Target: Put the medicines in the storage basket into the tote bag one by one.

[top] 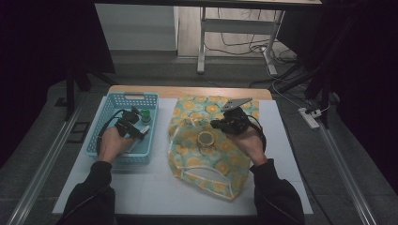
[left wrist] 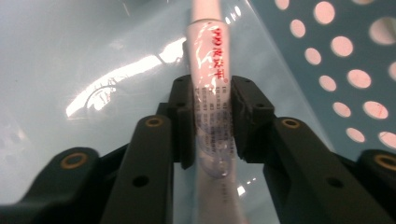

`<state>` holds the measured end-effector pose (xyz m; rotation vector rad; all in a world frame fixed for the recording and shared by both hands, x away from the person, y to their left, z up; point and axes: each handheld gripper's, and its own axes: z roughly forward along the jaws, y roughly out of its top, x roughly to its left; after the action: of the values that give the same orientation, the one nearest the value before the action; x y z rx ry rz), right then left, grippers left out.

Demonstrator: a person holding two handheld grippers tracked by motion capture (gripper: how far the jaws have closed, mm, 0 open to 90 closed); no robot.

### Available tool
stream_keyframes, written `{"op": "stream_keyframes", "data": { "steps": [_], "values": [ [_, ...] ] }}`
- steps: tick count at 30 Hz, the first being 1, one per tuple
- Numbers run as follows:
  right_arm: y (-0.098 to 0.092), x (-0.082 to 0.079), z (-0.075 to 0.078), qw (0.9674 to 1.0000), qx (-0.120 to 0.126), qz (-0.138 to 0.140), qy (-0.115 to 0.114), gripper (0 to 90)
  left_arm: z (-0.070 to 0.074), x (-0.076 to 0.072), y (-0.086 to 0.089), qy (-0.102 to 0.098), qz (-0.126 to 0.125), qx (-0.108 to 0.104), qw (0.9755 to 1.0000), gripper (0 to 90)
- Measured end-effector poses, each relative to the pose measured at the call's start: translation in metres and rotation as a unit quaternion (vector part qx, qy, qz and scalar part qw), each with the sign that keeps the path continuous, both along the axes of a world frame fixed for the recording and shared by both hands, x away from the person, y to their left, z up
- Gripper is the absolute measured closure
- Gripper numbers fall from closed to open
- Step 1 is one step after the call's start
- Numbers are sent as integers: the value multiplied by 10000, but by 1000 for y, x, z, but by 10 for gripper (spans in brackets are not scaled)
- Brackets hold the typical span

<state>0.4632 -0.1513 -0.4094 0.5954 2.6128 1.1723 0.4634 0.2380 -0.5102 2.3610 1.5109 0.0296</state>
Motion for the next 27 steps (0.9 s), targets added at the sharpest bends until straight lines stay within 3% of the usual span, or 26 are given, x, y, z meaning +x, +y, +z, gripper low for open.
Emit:
{"op": "stream_keyframes", "data": {
  "steps": [7,11,20,27],
  "values": [
    [0,0,1,10000,9,0,-11,900,1,0,0,12,2,45,10000,723],
    [0,0,1,10000,13,-6,-18,900,4,-1,2,-80,17,88,9999,725],
    [-1,0,1,10000,40,-25,-63,900,19,-5,9,-320,48,-105,9994,725],
    [-1,-1,2,9999,59,-20,-79,900,32,-11,15,-492,-134,-185,9985,726]
  ]
}}
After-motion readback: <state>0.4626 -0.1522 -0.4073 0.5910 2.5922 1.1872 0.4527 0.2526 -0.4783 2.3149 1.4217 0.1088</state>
